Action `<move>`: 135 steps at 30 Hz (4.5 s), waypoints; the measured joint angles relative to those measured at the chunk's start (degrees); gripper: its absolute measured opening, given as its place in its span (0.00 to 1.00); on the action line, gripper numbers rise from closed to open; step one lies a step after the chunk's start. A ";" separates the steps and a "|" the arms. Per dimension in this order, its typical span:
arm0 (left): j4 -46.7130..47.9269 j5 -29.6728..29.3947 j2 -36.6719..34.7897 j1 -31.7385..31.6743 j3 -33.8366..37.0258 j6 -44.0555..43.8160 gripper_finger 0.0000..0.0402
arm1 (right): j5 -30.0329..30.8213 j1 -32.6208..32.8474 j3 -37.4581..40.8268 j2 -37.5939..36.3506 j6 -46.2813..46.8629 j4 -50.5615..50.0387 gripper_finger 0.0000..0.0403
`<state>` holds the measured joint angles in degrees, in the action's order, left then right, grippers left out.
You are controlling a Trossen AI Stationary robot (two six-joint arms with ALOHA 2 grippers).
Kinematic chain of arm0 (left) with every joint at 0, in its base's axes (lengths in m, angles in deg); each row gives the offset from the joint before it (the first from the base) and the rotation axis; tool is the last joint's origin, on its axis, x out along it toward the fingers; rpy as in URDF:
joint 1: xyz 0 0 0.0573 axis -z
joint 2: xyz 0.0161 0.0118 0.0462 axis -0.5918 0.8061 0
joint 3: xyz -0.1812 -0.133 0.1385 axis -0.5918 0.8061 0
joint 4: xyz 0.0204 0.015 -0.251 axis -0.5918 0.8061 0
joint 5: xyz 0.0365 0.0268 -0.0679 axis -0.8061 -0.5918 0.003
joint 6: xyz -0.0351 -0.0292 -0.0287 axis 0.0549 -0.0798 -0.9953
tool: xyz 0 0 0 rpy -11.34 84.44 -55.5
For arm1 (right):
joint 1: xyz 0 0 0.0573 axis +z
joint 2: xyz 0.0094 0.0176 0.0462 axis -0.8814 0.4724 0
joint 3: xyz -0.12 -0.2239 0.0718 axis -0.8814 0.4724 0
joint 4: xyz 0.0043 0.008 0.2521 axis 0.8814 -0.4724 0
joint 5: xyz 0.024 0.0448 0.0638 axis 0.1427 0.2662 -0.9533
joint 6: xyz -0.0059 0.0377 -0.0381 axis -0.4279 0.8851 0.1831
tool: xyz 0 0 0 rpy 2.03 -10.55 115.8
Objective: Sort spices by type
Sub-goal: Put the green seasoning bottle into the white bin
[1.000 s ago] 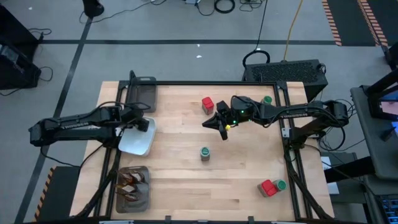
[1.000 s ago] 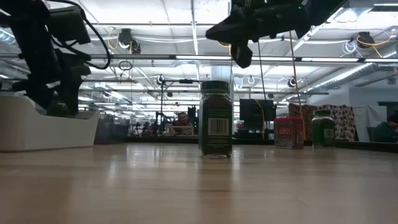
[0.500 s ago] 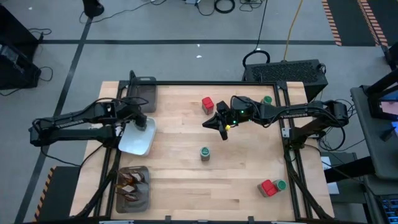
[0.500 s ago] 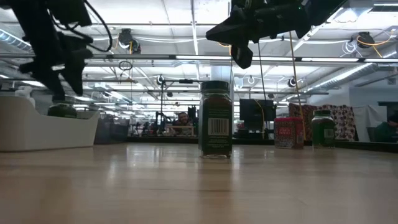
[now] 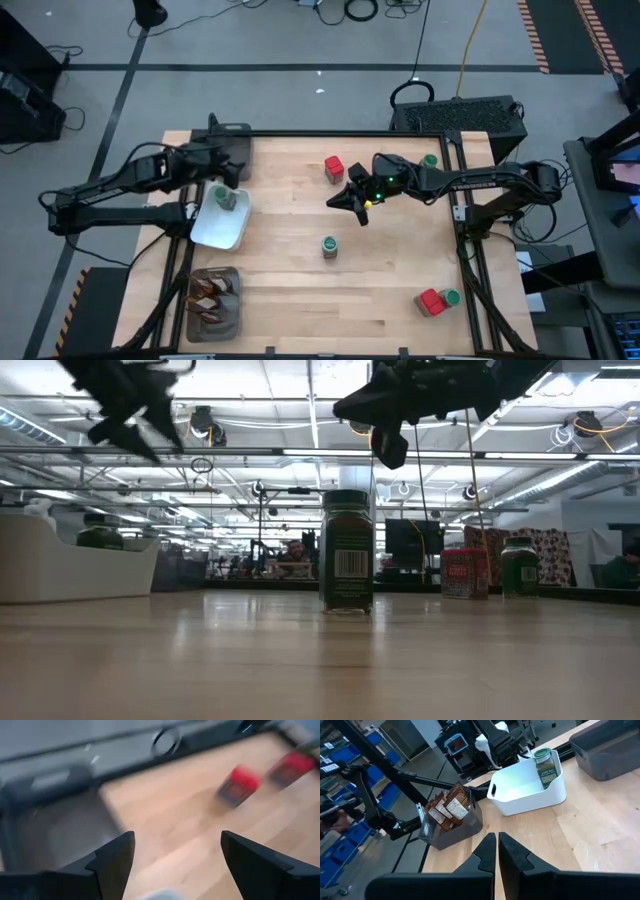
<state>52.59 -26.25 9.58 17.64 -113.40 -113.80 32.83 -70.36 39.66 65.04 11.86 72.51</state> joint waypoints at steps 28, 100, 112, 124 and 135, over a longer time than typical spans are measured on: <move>-40.05 12.62 27.64 20.02 -5.18 16.23 0.75 | 0.28 -0.07 -0.02 -5.81 0.22 -12.03 0.00; -54.71 12.72 58.38 29.26 -8.60 19.11 0.74 | 15.69 9.79 0.04 -5.79 3.78 -34.61 0.00; -54.40 15.07 58.36 28.01 -8.60 19.13 0.55 | 15.69 9.73 0.04 -5.79 2.58 -34.66 0.00; -49.01 29.62 57.01 24.10 -8.77 33.20 0.53 | 15.69 9.73 0.04 -5.79 2.36 -34.72 0.00; -45.93 49.84 56.05 22.33 -8.47 48.56 0.53 | 15.67 9.73 0.04 -5.74 2.34 -35.18 0.00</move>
<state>6.66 23.59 65.64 39.97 -121.87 -65.24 48.50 -60.64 39.71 59.30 14.20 37.33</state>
